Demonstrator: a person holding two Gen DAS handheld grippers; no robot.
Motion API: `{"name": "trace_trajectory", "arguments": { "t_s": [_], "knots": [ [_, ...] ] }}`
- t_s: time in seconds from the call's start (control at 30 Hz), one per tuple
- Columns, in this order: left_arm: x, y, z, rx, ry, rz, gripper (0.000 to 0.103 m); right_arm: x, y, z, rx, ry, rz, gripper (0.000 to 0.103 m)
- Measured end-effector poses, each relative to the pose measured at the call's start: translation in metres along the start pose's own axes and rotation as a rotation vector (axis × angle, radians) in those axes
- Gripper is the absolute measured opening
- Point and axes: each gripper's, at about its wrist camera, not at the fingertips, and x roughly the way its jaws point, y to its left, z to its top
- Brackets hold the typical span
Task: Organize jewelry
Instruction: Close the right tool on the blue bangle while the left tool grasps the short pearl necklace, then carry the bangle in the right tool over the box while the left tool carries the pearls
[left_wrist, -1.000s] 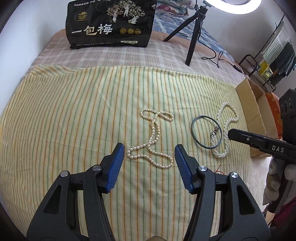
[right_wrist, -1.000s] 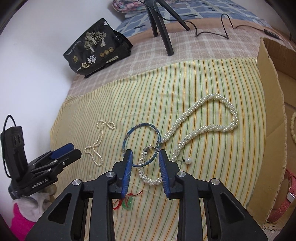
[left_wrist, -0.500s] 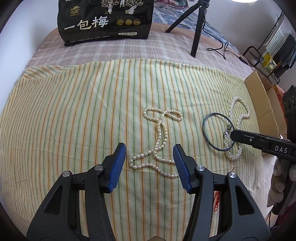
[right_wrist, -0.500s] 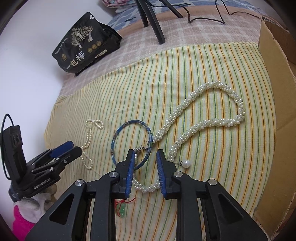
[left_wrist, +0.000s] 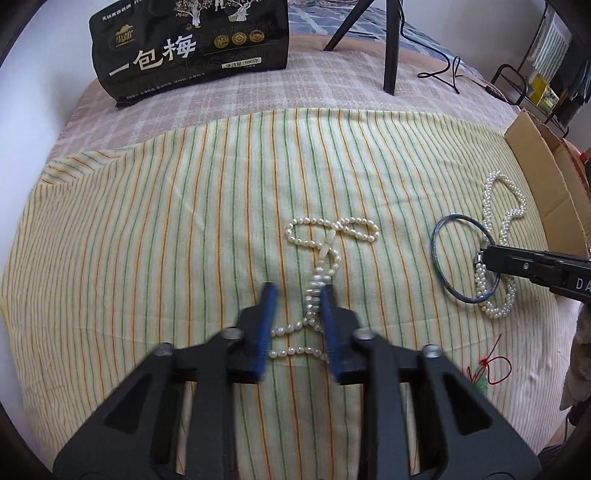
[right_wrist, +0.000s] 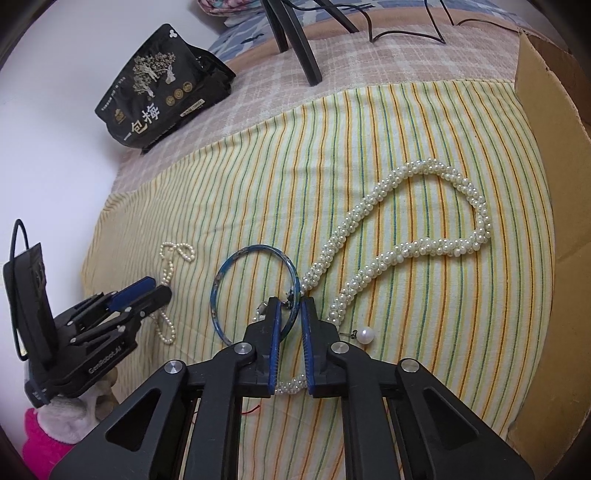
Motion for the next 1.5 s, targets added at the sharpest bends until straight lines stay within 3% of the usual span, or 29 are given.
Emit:
{"name": "trace_trajectory", "arguments": {
  "t_s": [0.07,0.33,0.97,1.23,1.5],
  "knots": [
    [-0.002,0.003,0.0,-0.022,-0.005,-0.009,0.002,-0.001,-0.001,-0.001,0.004,-0.003,0.013,0.007],
    [-0.021,0.006,0.001,-0.036,-0.068,-0.014,0.002,-0.018,0.004,-0.005,-0.017,-0.041,0.031,0.003],
    [-0.108,0.021,0.012,-0.147,-0.25,-0.153,0.002,-0.078,0.047,-0.015,-0.131,-0.193,0.017,0.002],
    [-0.15,0.005,0.012,-0.127,-0.337,-0.215,0.002,-0.114,0.06,-0.019,-0.193,-0.28,-0.013,0.002],
    [-0.171,-0.037,0.014,-0.084,-0.372,-0.291,0.002,-0.148,0.038,-0.021,-0.181,-0.344,-0.043,0.002]
  ]
}}
